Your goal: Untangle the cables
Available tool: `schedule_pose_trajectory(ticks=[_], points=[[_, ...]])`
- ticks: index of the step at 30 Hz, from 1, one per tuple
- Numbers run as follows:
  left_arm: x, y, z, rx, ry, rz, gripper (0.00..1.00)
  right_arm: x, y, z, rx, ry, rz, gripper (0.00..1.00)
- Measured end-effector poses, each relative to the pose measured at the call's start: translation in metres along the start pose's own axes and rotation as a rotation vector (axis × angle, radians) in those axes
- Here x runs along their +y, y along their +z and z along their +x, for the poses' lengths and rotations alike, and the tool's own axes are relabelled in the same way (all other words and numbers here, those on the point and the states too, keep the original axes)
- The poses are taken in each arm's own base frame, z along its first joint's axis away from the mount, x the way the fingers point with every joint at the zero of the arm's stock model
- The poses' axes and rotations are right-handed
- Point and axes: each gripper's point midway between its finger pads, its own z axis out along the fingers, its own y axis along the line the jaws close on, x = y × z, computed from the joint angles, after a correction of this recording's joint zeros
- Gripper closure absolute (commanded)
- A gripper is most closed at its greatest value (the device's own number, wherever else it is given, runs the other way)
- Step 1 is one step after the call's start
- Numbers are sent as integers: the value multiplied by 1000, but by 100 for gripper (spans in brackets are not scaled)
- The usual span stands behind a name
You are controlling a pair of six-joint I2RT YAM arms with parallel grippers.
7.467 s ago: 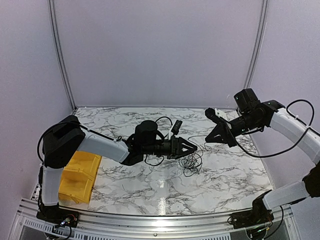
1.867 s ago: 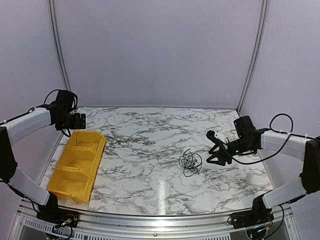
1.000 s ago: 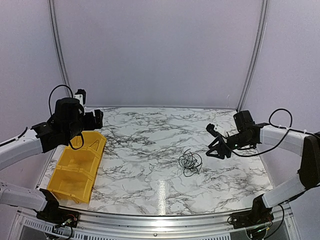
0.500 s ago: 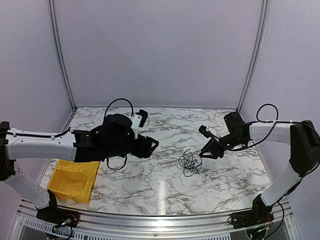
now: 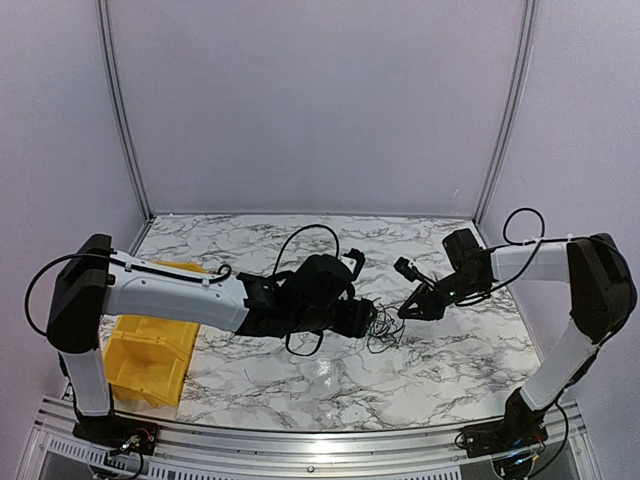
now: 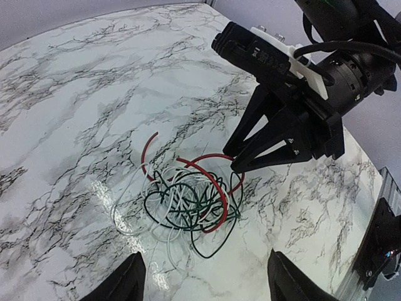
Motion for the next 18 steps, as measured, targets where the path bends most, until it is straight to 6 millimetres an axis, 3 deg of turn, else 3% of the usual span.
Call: schedule_pose_trajectory(ticks=[5, 10, 18], points=[[0, 28, 6, 7, -17, -28, 27, 0, 2, 2, 4, 11, -10, 94], [10, 51, 24, 32, -17, -56, 27, 2, 3, 2, -1, 9, -22, 100], [10, 90, 32, 30, -62, -22, 28, 7, 3, -1, -15, -3, -48, 100]])
